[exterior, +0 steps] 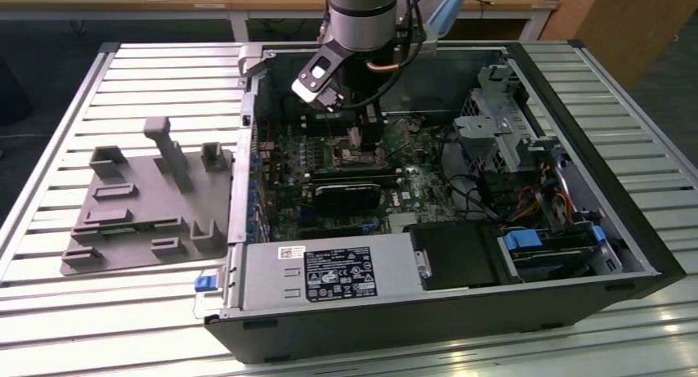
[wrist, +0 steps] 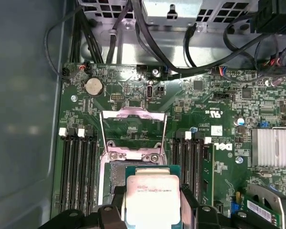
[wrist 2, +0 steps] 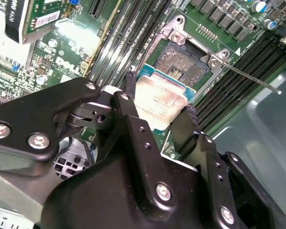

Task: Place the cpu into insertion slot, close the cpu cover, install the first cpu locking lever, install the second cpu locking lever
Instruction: 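Place the cpu into insertion slot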

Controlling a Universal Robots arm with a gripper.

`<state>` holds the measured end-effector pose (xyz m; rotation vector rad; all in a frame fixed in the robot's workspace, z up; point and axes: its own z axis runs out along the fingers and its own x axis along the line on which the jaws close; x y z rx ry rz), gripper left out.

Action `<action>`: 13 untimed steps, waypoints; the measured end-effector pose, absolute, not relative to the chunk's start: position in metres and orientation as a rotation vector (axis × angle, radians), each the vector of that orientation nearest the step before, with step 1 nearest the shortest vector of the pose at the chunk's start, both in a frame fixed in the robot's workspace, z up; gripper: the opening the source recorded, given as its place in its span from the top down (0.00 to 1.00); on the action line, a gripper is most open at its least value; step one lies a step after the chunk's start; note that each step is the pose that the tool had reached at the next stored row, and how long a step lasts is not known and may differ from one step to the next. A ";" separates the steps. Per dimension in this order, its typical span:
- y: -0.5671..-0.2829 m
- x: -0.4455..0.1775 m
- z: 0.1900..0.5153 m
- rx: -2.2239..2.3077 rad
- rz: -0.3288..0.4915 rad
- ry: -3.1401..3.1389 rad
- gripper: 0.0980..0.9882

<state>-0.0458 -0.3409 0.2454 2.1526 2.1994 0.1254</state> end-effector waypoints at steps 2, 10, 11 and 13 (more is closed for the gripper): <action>-0.340 -0.046 0.243 2.153 0.125 2.200 0.51; -0.337 -0.046 0.233 2.153 0.125 2.200 0.51; -0.336 -0.046 0.231 2.152 0.125 2.200 0.51; -0.336 -0.046 0.229 2.152 0.125 2.200 0.51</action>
